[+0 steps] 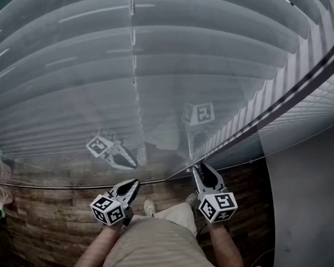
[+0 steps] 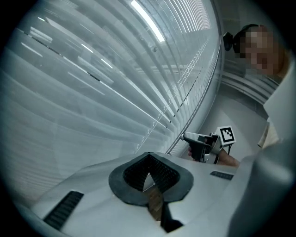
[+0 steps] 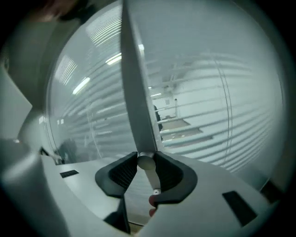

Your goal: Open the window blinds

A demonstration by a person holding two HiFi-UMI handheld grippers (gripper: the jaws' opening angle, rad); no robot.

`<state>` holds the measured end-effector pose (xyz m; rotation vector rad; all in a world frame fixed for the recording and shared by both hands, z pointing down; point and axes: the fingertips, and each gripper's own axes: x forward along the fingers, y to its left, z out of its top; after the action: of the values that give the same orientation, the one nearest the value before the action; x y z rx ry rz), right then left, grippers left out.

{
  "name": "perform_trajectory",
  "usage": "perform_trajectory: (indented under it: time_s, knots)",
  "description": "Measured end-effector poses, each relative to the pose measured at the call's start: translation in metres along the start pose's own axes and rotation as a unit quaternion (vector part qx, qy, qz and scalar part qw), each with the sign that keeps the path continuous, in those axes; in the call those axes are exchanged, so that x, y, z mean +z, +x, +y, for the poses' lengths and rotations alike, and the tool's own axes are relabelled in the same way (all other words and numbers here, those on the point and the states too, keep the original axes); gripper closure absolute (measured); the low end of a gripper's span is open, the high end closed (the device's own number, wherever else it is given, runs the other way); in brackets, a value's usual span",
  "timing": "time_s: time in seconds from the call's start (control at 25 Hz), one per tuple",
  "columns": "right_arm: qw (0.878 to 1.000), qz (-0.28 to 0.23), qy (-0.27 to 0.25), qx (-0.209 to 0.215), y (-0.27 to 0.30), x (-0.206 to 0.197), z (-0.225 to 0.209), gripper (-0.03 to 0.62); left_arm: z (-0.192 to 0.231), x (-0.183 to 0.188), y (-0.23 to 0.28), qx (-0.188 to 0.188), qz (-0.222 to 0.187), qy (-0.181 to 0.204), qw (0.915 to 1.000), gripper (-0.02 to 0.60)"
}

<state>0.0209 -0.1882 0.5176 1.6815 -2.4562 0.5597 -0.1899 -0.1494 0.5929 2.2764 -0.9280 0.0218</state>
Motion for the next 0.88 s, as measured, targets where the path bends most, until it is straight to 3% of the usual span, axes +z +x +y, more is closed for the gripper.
perform_trajectory:
  time_s: [0.04,0.08,0.16,0.24,0.36,0.4,0.44,0.48,0.52,0.6,0.64,0.68,0.72,0.76,0.8,0.88]
  knots:
    - [0.996,0.0,0.089,0.027,0.0,0.0,-0.004,0.464,0.001,0.0,0.0,0.001,0.0,-0.001,1.0,0.571]
    - [0.983,-0.001,0.177,0.055,0.001,0.001,-0.007,0.465,0.002,-0.001,0.0,0.001,0.0,-0.002,1.0,0.571]
    - [0.944,-0.004,0.31,0.11,0.003,0.002,-0.011,0.465,0.003,-0.001,0.0,0.002,0.001,-0.002,1.0,0.571]
    - [0.898,-0.005,0.415,0.147,0.003,-0.001,-0.016,0.467,0.002,0.0,0.0,0.001,0.001,-0.002,1.0,0.571]
    - [0.81,-0.016,0.553,0.193,0.004,-0.006,-0.017,0.467,-0.002,0.001,0.001,-0.002,0.003,-0.001,1.0,0.571]
    - [0.786,-0.019,0.584,0.203,0.005,-0.007,-0.016,0.467,-0.002,0.001,0.001,-0.002,0.003,-0.001,1.0,0.571]
    - [0.774,-0.022,0.598,0.209,0.006,-0.007,-0.016,0.467,-0.002,0.001,0.001,-0.003,0.004,0.0,1.0,0.571]
    - [0.779,-0.025,0.59,0.209,0.006,-0.006,-0.015,0.467,-0.002,0.0,0.001,-0.003,0.004,0.0,1.0,0.571]
    - [0.804,-0.028,0.558,0.202,0.005,-0.004,-0.014,0.467,-0.002,-0.001,0.001,-0.003,0.004,0.0,1.0,0.571]
    - [0.89,-0.031,0.427,0.159,0.003,0.001,-0.013,0.437,-0.003,-0.001,0.0,-0.002,0.004,0.0,1.0,0.571]
    - [0.932,-0.028,0.337,0.127,0.0,0.001,-0.014,0.386,-0.003,-0.002,0.0,-0.002,0.004,0.0,1.0,0.571]
    - [0.967,-0.023,0.238,0.092,-0.004,0.001,-0.014,0.368,-0.003,-0.002,-0.001,-0.001,0.004,0.0,1.0,0.571]
    - [0.988,-0.018,0.138,0.061,-0.007,0.001,-0.012,0.368,-0.002,-0.003,-0.001,0.0,0.004,0.0,1.0,0.571]
    - [0.998,-0.014,0.048,0.036,-0.01,0.002,-0.008,0.37,-0.001,-0.004,-0.001,0.001,0.005,-0.001,1.0,0.571]
    - [0.999,-0.009,-0.027,0.016,-0.011,0.004,-0.004,0.37,-0.001,-0.005,-0.001,0.001,0.005,-0.001,1.0,0.571]
    - [0.991,0.002,-0.131,-0.017,-0.01,0.003,0.002,0.37,0.0,-0.006,0.0,0.001,0.005,-0.001,1.0,0.571]
